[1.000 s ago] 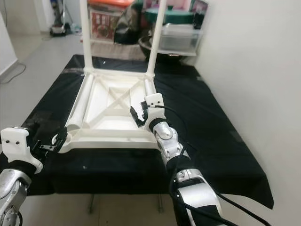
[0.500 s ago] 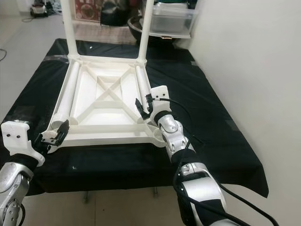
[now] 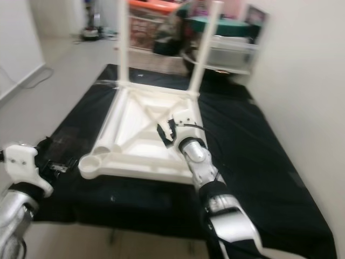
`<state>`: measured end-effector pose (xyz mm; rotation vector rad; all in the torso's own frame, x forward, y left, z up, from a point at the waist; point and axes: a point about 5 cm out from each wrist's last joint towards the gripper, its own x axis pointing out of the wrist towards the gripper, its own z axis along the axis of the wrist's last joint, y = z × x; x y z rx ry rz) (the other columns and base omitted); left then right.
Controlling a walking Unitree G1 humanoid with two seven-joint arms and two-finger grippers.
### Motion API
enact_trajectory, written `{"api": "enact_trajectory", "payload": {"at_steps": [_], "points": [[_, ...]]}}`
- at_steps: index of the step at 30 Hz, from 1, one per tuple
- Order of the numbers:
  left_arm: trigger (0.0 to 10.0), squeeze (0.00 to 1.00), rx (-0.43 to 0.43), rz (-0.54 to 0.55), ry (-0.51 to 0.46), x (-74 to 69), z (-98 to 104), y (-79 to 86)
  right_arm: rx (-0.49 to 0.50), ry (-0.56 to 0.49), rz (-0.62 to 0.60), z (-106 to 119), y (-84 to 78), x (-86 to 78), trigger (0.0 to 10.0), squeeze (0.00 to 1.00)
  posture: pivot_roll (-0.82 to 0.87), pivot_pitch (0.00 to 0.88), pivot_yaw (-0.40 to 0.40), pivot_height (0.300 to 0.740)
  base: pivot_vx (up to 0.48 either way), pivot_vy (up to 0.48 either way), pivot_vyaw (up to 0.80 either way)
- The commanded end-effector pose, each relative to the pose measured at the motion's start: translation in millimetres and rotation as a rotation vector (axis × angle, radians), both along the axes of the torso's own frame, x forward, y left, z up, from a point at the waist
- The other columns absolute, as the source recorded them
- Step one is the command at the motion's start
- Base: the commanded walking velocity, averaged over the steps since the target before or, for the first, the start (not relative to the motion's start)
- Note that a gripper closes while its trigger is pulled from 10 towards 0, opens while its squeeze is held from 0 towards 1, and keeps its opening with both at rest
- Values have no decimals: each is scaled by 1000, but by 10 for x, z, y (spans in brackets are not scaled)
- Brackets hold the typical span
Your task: Building children table
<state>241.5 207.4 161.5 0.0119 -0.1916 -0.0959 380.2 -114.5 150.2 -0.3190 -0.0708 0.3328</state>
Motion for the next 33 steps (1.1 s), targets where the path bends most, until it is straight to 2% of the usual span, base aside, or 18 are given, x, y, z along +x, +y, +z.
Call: {"api": "enact_trajectory", "payload": {"at_steps": [1, 9, 17, 18, 19, 20, 22, 25, 26, 27, 29, 33], "points": [[10000, 0, -12, -31, -1, 14, 1, -75, 17, 24, -78, -39, -201, 7, 10000, 0, 129, 0, -129, 740, 0, 0, 0], [10000, 0, -12, -31, -1, 15, -5, -80, -6, 14, -77, -35, -229, 4, 10000, 0, 133, 0, -132, 740, 0, 0, 0], [10000, 0, -13, -34, 0, 11, -11, -87, -84, -2, -17, -7, -331, -12, 10000, 0, 125, 0, -128, 740, 0, 0, 0], [10000, 0, -14, -37, -1, 11, -12, -89, -144, 20, 42, -17, -418, -29, 10000, 0, 122, 0, -127, 740, 0, 0, 0], [10000, 0, -14, -37, -1, 11, -12, -89, -144, 20, 42, -17, -418, -29, 10000, 0, 122, 0, -127, 740, 0, 0, 0], [10000, 0, -16, -40, -2, 13, -14, -92, -205, 50, 85, -41, -504, -44, 10000, 0, 114, 0, -127, 740, 0, 0, 0], [10000, 0, -16, -40, -2, 13, -14, -92, -205, 50, 85, -41, -504, -44, 10000, 0, 114, 0, -127, 740, 0, 0, 0], [10000, 0, -17, -43, -3, 18, -17, -100, -402, 132, 76, -106, -759, -41, 10000, 0, 117, 0, -129, 740, 0, 0, 0], [10000, 0, -17, -43, -3, 18, -17, -100, -402, 132, 76, -106, -759, -41, 10000, 0, 117, 0, -129, 740, 0, 0, 0], [10000, 0, -17, -43, -3, 19, -19, -101, -452, 149, 55, -110, -821, -30, 10000, 0, 117, 0, -129, 740, 0, 0, 0], [10000, 0, -17, -43, -3, 19, -19, -101, -452, 149, 55, -110, -821, -30, 10000, 0, 117, 0, -129, 740, 0, 0, 0], [10000, 0, -14, -42, -1, 15, -25, -97, -556, 255, 95, -142, -960, -41, 10000, 0, 122, 0, -128, 740, 0, 0, 0]]}}
